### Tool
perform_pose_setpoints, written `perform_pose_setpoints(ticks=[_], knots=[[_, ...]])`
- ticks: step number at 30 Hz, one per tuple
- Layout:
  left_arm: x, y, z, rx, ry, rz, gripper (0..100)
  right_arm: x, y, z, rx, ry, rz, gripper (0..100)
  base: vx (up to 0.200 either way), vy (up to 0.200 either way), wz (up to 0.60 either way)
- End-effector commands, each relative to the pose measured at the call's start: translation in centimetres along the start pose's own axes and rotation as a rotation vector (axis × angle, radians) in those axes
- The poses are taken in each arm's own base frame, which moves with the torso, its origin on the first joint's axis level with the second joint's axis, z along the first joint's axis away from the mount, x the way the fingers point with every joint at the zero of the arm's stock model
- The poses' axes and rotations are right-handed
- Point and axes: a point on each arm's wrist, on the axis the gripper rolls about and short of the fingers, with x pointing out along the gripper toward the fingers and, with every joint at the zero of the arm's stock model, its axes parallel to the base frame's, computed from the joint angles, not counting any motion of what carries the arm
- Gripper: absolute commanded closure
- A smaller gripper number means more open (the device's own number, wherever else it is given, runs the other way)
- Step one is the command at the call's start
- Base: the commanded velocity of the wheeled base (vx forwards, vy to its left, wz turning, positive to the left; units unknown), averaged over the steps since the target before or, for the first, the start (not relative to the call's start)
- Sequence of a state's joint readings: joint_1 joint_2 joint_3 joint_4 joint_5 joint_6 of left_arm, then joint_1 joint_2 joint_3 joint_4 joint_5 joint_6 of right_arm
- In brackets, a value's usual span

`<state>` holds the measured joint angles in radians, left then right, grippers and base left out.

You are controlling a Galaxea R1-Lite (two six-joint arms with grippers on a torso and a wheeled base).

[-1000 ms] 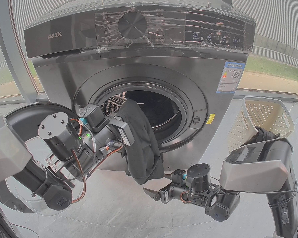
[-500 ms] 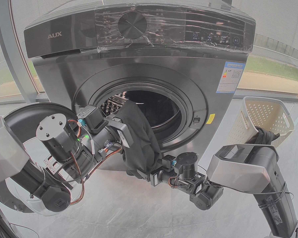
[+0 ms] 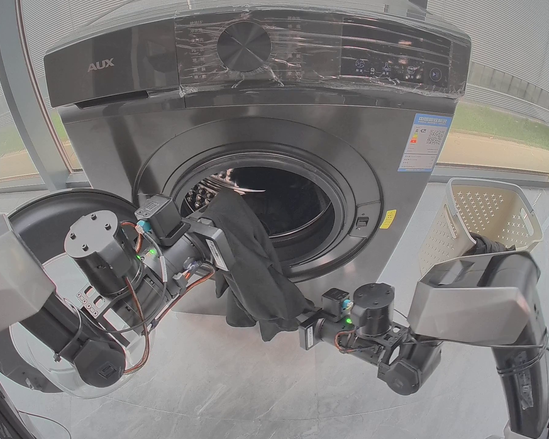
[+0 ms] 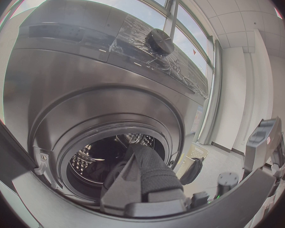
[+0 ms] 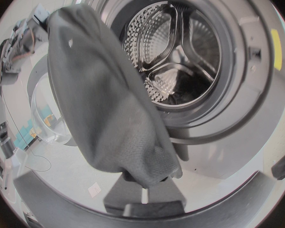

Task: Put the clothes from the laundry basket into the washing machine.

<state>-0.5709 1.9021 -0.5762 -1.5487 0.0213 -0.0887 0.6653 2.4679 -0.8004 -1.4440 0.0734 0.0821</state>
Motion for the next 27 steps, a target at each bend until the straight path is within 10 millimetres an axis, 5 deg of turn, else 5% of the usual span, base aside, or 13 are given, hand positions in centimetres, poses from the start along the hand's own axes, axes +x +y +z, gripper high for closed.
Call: perform_pose_setpoints(ticks=[1, 15, 27], knots=[[-0.6, 0.7, -0.7, 0.005, 0.036, 0.014, 100, -5.6, -1.1, 5.3, -0.027, -0.099, -0.059, 100, 0.0, 0.0, 0.0], [-3.0, 3.1, 0.1, 0.02, 0.059, 0.047, 100, -15.7, -5.1, 8.0, 0.016, -0.139, -0.173, 100, 0.0, 0.0, 0.0], [-4.3, 3.7, 0.2, 0.006, 0.089, 0.016, 100, -16.5, -5.3, 9.8, 0.101, -0.227, -0.165, 100, 0.0, 0.0, 0.0]])
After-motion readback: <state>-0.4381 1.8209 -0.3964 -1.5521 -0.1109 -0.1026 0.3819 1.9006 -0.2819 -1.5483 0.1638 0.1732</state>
